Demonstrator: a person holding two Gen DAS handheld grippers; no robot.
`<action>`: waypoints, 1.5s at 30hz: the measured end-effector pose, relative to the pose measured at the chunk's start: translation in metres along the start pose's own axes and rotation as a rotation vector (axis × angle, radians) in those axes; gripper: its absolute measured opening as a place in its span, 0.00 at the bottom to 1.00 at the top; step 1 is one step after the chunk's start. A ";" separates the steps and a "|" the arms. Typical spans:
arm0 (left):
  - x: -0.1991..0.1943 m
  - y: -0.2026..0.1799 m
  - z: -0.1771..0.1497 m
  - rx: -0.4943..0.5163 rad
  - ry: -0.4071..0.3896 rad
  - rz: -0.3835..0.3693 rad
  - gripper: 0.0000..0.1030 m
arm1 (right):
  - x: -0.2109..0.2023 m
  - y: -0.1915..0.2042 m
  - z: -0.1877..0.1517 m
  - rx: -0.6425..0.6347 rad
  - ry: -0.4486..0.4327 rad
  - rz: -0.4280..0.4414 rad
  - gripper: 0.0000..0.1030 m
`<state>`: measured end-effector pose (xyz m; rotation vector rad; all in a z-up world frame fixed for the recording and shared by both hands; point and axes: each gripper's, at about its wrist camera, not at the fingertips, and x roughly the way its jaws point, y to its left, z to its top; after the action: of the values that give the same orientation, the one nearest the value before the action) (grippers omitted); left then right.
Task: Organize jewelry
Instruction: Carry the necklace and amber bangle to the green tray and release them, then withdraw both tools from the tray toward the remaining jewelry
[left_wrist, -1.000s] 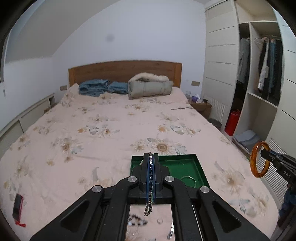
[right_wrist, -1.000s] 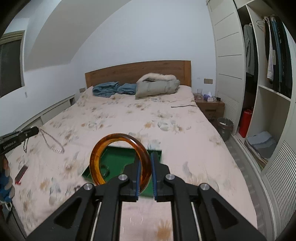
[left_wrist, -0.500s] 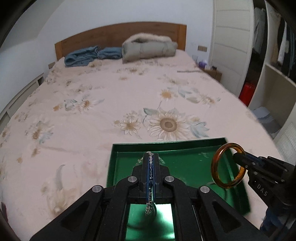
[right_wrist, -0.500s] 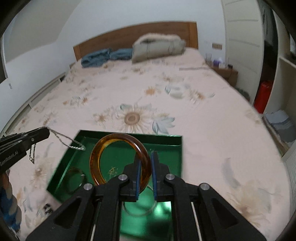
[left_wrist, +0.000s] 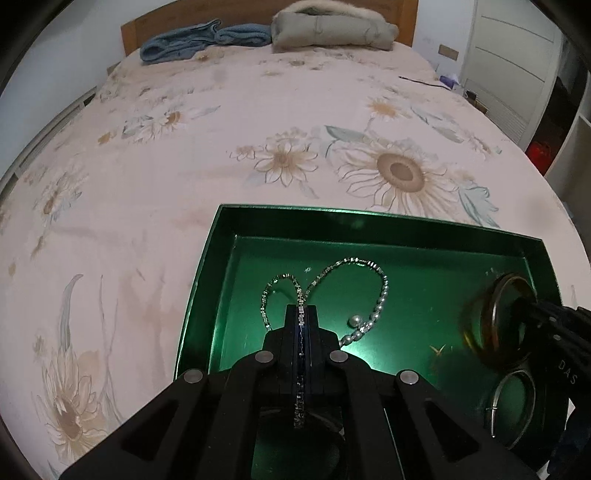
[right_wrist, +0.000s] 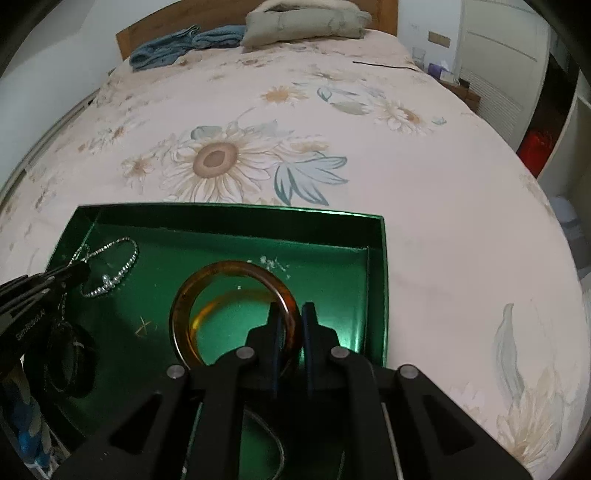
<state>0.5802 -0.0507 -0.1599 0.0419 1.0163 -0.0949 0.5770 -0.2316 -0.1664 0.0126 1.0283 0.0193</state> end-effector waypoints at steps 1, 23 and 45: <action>0.001 0.000 -0.001 0.004 0.003 0.006 0.03 | 0.001 0.001 0.001 -0.006 0.002 -0.012 0.10; -0.168 0.017 -0.038 0.029 -0.288 0.004 0.48 | -0.125 -0.004 -0.026 -0.026 -0.191 0.010 0.27; -0.369 0.060 -0.269 -0.021 -0.414 0.046 0.64 | -0.366 0.031 -0.256 -0.015 -0.473 -0.156 0.35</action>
<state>0.1654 0.0524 0.0118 0.0249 0.6021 -0.0479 0.1688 -0.2084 0.0158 -0.0742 0.5543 -0.1139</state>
